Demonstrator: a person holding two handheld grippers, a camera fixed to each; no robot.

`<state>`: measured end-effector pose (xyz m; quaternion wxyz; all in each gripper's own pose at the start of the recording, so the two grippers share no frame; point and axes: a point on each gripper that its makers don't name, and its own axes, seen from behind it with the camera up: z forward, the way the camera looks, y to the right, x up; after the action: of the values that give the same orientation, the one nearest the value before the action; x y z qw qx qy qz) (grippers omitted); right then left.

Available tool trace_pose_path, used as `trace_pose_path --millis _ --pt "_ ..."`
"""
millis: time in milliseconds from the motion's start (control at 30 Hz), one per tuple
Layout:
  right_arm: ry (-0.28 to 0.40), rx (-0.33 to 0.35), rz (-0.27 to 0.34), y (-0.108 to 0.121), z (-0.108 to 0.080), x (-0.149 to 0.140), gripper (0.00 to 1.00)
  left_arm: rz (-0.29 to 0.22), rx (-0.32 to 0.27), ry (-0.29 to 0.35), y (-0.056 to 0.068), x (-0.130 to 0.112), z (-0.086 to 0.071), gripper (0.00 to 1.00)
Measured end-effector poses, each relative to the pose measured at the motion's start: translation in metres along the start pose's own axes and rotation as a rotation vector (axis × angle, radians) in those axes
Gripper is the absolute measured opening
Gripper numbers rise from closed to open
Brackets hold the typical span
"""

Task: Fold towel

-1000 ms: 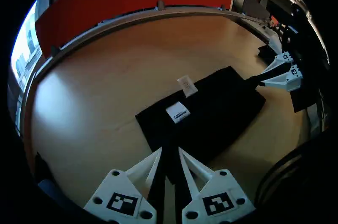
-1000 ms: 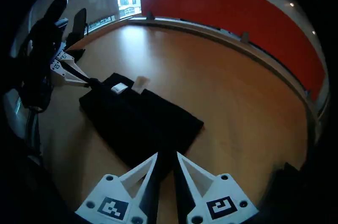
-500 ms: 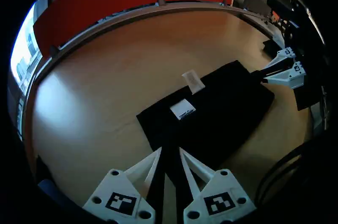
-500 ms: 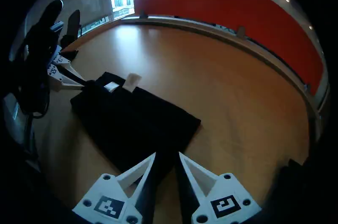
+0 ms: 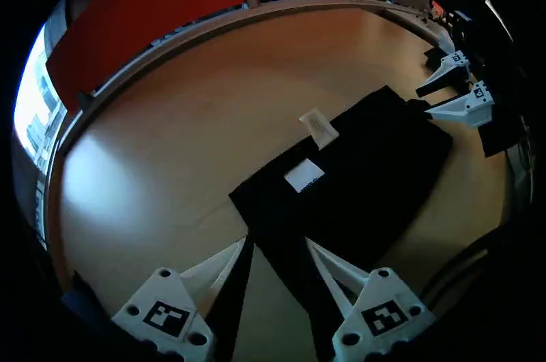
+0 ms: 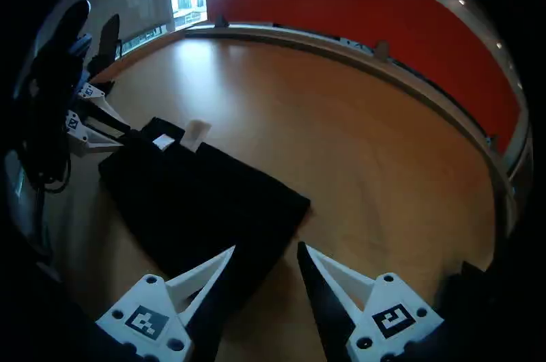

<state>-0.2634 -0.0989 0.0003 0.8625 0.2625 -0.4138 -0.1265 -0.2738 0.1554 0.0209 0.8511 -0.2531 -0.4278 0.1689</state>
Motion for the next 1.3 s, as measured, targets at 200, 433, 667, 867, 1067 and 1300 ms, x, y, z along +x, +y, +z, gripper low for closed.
trace_pose_path --millis 200,433,667,867,1067,1300 --pt "0.001 -0.017 0.009 0.007 0.003 0.003 0.71 0.012 0.013 -0.001 -0.007 0.002 0.003 0.61" --pt "0.007 -0.030 0.008 0.014 0.005 0.011 0.76 0.027 0.037 0.000 -0.017 0.007 0.006 0.64" --pt "0.024 -0.048 0.009 0.022 0.007 0.025 0.77 0.032 0.063 0.007 -0.029 0.017 0.008 0.64" --pt "0.037 -0.067 0.003 0.030 0.005 0.034 0.76 0.027 0.087 0.027 -0.039 0.028 0.003 0.67" --pt "0.045 -0.075 0.003 0.032 0.001 0.036 0.87 0.018 0.093 0.037 -0.042 0.030 -0.003 0.79" --pt "0.052 -0.078 0.013 0.030 -0.005 0.033 1.00 0.012 0.082 0.039 -0.037 0.026 -0.007 0.96"
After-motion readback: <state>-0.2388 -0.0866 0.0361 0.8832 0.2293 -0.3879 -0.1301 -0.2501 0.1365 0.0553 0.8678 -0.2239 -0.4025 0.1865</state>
